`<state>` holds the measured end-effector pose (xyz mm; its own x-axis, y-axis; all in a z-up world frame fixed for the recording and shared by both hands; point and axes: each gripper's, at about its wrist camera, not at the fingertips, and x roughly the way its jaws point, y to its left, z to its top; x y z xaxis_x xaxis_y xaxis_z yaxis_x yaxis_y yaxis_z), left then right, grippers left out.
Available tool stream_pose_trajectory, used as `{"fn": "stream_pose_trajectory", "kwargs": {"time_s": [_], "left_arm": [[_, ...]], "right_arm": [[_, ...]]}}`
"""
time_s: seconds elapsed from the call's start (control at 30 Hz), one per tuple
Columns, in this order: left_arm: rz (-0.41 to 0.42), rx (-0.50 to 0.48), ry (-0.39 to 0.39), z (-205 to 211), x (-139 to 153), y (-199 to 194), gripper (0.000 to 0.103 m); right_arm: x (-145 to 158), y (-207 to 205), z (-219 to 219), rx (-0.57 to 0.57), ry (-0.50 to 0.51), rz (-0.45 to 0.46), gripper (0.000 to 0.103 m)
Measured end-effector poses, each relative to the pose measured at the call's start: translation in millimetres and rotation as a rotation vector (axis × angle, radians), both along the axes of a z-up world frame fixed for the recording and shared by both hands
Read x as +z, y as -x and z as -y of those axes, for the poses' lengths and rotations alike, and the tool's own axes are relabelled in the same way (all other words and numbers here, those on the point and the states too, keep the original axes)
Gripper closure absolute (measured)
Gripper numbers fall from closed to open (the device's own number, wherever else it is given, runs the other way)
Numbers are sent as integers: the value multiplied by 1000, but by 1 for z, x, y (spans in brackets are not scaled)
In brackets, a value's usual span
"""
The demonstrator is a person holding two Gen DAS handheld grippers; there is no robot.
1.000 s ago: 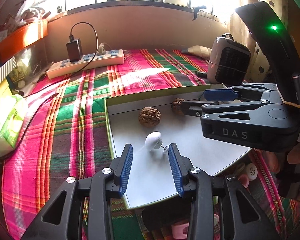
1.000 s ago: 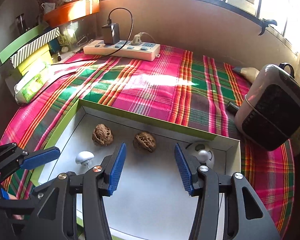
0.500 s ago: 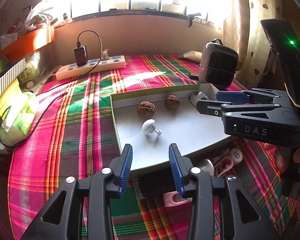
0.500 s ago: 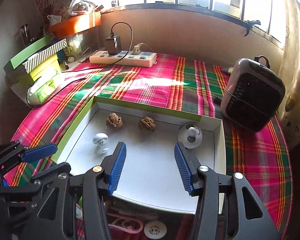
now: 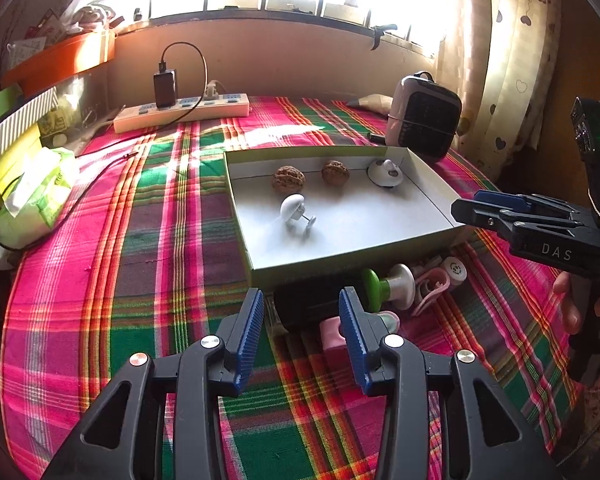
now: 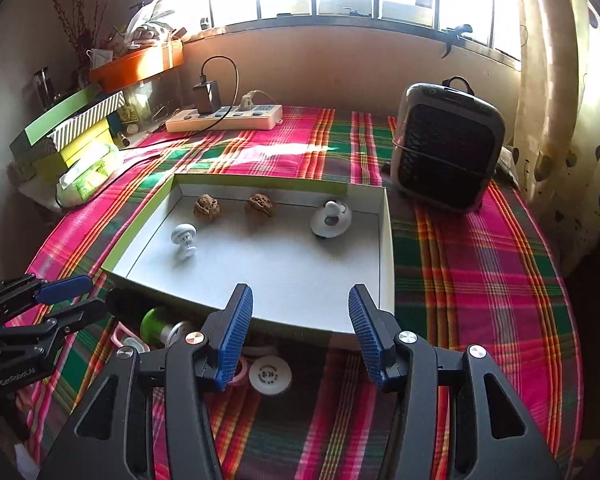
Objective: Organize objects
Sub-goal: 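Withdraw both open grippers from the tray, then move the left gripper down onto the pink-and-white inhaler beside the tray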
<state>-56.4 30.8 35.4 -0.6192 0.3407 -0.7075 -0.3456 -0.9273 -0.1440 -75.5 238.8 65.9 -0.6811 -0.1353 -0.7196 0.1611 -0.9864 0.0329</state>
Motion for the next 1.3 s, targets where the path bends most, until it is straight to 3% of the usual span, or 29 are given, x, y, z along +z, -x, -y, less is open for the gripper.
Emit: {"fn": "stream_pose_trajectory", "kwargs": {"time_s": [0.53,0.9,1.3], "left_arm": [[35,-86,-43,-19,-14,-9,65],[31,-204,-5,-38,-16,-32,65],[17,-177,37,-40,-18,-17,65]], "right_arm": [[-24,-23,-15,-33,33,48,52],[-30,-29,-21,-46,36,65,52],[-35,-33,-20,-35,53,83,52]]}}
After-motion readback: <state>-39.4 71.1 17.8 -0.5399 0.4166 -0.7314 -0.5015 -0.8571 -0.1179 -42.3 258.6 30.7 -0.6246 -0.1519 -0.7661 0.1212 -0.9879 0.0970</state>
